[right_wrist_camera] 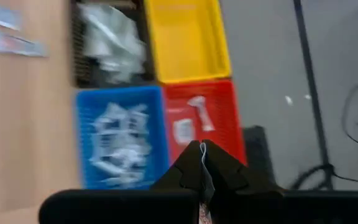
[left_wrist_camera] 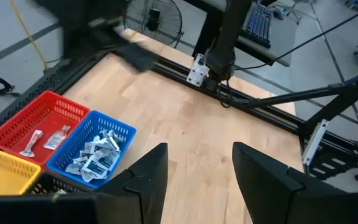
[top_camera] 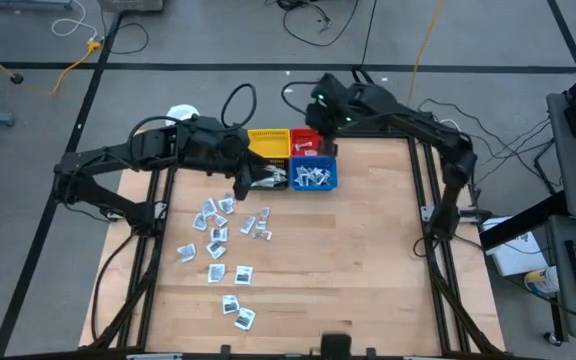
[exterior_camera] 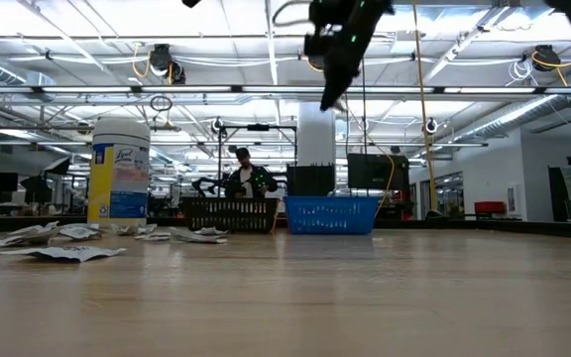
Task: Pick & Place First Aid Supplies
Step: Put the orange ointment pack into the red basket
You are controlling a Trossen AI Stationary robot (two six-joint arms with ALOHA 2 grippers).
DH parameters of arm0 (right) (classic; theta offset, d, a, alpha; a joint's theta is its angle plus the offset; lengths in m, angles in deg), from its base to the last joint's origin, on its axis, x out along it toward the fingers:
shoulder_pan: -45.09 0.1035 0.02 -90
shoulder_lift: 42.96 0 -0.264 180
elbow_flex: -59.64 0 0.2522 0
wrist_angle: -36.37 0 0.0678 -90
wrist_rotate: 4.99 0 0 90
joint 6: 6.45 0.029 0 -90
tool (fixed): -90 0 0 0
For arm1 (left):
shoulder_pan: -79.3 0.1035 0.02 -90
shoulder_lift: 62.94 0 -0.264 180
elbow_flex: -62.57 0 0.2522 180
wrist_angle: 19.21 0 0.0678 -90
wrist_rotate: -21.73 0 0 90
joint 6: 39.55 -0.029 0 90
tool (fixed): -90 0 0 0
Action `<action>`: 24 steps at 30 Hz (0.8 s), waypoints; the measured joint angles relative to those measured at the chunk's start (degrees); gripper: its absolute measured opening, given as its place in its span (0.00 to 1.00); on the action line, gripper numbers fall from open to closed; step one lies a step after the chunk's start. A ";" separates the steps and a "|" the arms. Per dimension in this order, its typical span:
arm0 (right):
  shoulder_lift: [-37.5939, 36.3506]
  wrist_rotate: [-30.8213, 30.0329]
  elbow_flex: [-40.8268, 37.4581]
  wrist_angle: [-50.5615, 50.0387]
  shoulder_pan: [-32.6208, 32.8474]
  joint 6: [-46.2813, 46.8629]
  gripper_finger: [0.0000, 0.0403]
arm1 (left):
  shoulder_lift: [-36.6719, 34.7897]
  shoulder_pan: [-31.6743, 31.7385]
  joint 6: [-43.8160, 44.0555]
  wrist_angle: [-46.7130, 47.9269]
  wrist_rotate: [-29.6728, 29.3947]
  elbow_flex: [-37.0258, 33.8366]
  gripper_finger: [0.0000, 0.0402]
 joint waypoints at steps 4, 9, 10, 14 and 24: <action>5.35 -0.11 0.00 3.92 -3.57 -3.24 0.00 | 0.16 -0.19 0.07 0.04 0.36 0.00 0.46; 13.53 0.15 0.00 5.94 -6.64 -6.67 0.00 | 0.22 -0.20 0.13 0.13 0.36 0.00 0.46; 15.00 0.89 0.00 6.12 -6.86 -7.30 0.00 | 0.22 -0.20 0.19 0.13 0.36 0.00 0.46; 20.58 3.17 -0.02 6.78 -7.06 -8.24 0.00 | 0.22 -0.14 0.72 -0.01 0.37 0.00 0.46; 24.40 3.19 -0.07 8.53 -6.71 -8.91 0.04 | 0.22 -0.21 2.36 0.15 0.89 0.00 0.46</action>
